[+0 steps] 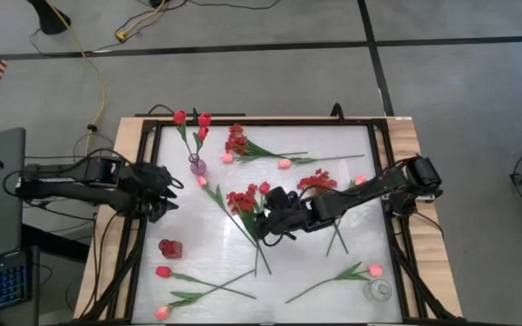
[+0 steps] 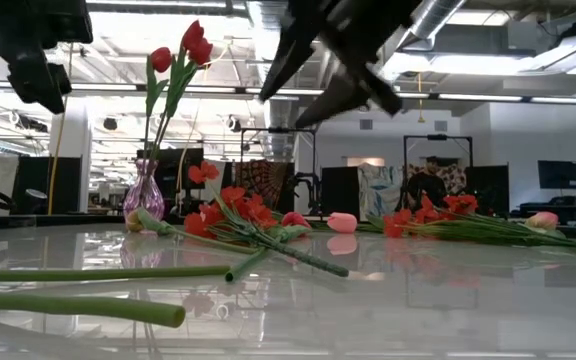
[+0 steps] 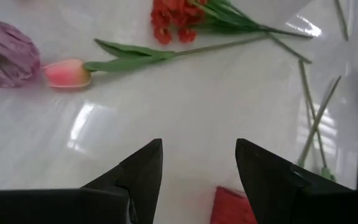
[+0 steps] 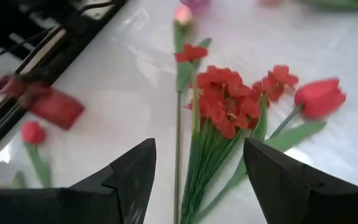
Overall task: Sort flowers into vase by color
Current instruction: Put the red tulip into the purple vase
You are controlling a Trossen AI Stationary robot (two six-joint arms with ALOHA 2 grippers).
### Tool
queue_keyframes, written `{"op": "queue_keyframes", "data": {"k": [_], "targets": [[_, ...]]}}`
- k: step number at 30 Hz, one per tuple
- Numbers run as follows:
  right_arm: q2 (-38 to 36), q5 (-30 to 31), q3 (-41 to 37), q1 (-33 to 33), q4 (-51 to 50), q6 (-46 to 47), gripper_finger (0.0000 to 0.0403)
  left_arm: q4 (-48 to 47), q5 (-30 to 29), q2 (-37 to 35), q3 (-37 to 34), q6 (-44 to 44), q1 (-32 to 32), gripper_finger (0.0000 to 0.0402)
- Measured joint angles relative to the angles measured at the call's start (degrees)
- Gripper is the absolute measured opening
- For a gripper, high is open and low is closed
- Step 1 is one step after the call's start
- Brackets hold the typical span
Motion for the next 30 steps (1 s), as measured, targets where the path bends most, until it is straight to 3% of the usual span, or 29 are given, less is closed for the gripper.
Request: {"op": "queue_keyframes", "data": {"k": [8, 14, 18, 30], "targets": [[9.5, -5.2, 2.8, -3.2, -1.6, 7.3, 0.0269, 2.0, -2.1, -0.3, -1.4, 3.8, -1.1, 0.0190], [15.9, -7.4, 9.6, -4.0, -11.8, 9.5, 0.0269, 1.8, -1.9, -0.3, -1.4, 3.8, -1.1, 0.0190], [17.9, -7.4, 13.6, -3.5, -16.1, 10.2, 0.0269, 1.8, -2.1, -0.3, -1.4, 3.9, -1.1, 0.0190], [18.7, -7.3, 13.9, -2.2, -18.4, 15.7, 0.0269, 2.0, -2.5, -0.3, -1.4, 4.3, -1.1, 0.0190]]}}
